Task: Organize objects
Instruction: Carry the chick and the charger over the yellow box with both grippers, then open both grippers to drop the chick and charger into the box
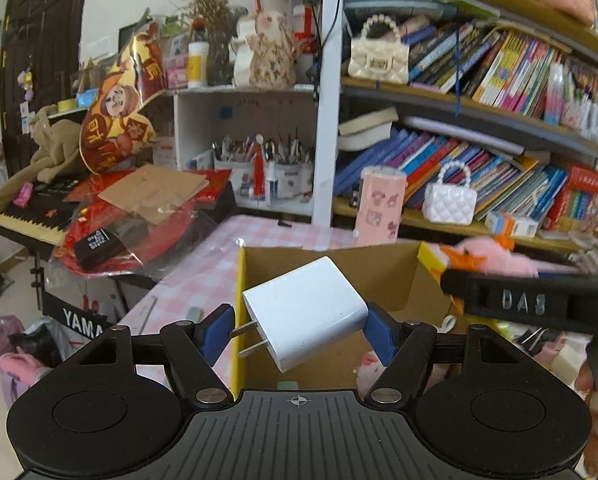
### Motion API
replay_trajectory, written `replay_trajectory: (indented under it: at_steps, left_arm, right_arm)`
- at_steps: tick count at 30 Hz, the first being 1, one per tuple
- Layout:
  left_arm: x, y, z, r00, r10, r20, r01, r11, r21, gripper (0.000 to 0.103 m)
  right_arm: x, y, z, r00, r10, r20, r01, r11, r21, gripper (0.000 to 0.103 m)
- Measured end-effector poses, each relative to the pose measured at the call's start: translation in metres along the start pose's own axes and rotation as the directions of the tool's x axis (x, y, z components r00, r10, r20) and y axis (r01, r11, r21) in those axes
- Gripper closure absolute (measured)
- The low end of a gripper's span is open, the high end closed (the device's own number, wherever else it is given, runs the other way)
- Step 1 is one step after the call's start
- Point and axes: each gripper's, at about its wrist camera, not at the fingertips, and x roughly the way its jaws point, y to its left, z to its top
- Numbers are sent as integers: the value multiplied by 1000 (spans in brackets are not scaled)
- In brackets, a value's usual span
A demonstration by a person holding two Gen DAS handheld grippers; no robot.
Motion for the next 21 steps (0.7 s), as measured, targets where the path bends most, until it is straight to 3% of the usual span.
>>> replay_trajectory:
  at_steps: [14,21]
  left_arm:
    - [58,-21,-3,992,37,-122,-33,999,38,32]
    - [70,-23,-2,990,72,-123,-68,997,32,34]
  right_arm:
    - [87,-11,20,987,83,-135,-89,995,-39,25]
    - [118,-9,16,969,104,-224,-122,990,-67,25]
